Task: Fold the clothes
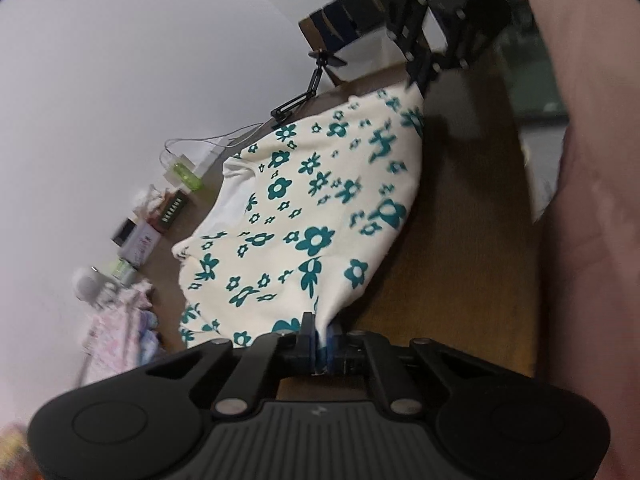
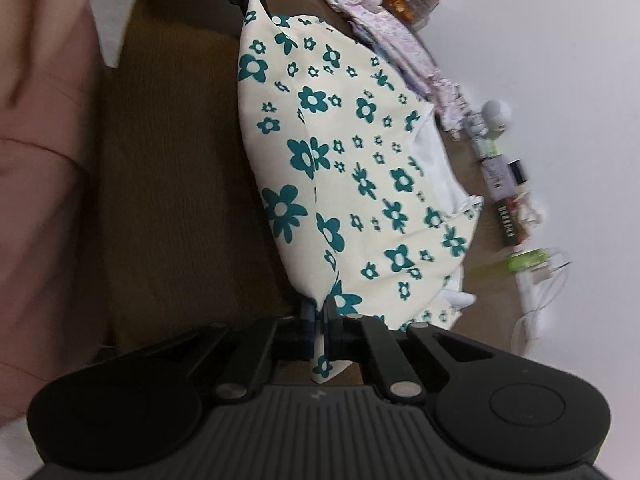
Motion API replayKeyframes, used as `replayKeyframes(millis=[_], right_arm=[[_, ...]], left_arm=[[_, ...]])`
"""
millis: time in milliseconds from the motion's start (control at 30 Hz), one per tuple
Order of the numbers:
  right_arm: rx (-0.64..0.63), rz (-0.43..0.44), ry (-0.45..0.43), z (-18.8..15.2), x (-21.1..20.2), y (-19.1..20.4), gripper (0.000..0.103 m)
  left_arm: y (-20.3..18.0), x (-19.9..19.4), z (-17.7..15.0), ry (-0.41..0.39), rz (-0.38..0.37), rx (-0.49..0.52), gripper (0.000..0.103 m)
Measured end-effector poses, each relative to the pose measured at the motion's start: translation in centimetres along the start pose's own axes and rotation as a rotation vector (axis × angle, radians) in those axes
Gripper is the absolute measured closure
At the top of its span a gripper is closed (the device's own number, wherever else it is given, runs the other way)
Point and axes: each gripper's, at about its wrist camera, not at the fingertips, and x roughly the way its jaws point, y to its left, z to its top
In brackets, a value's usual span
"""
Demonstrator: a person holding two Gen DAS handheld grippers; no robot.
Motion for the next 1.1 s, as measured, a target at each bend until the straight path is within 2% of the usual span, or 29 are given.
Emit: replayKeyframes(millis=[100, 167, 333, 400, 500, 567, 667, 767, 933, 1100], right_arm=[[0.043, 0.079, -0.021, 0.4, -1.8, -1.7, 0.1], [0.075, 0.129, -0.045, 1.2, -3.8, -4.0, 0.1], [0.202, 0.202, -0.061, 3.8, -5.8, -13.8, 0.1], [0.278, 0.277, -0.057, 4.2, -4.0, -18.6, 0.1], [0.4, 0.383, -0.043, 3.6, 0.8, -24.0, 0.1], [0.468, 0.445, -0.017, 2.6, 4.9, -26.2, 0.1], [0.554, 0.513, 0.0, 1.0, 10.1, -27.7, 0.1], [0.61, 0.562, -0.008, -0.6, 13.1, -28.1, 0.1], [0.695, 0.595, -0.054, -2.5, 14.7, -28.5, 0.099], [0.765, 0.59, -0.065, -4.2, 16.9, -28.7, 0.098]], left_arm=[[2.7, -2.2, 0.3, -0.022, -0.032, -0.088, 0.1], [6.1, -2.2, 1.5, -0.027, -0.061, -0.155, 0.1], [14.7, -1.8, 4.4, -0.037, -0.133, -0.325, 0.099], [17.8, -0.5, 5.4, -0.015, -0.167, -0.402, 0.099], [21.0, 5.1, 5.6, 0.087, -0.216, -0.534, 0.099], [22.5, 8.9, 5.2, 0.157, -0.242, -0.611, 0.099], [24.1, 13.4, 4.5, 0.224, -0.272, -0.694, 0.099], [24.7, 16.1, 4.0, 0.272, -0.294, -0.72, 0.098], [25.8, 17.5, 3.7, 0.286, -0.296, -0.761, 0.097], [26.4, 19.5, 3.4, 0.304, -0.268, -0.791, 0.089]])
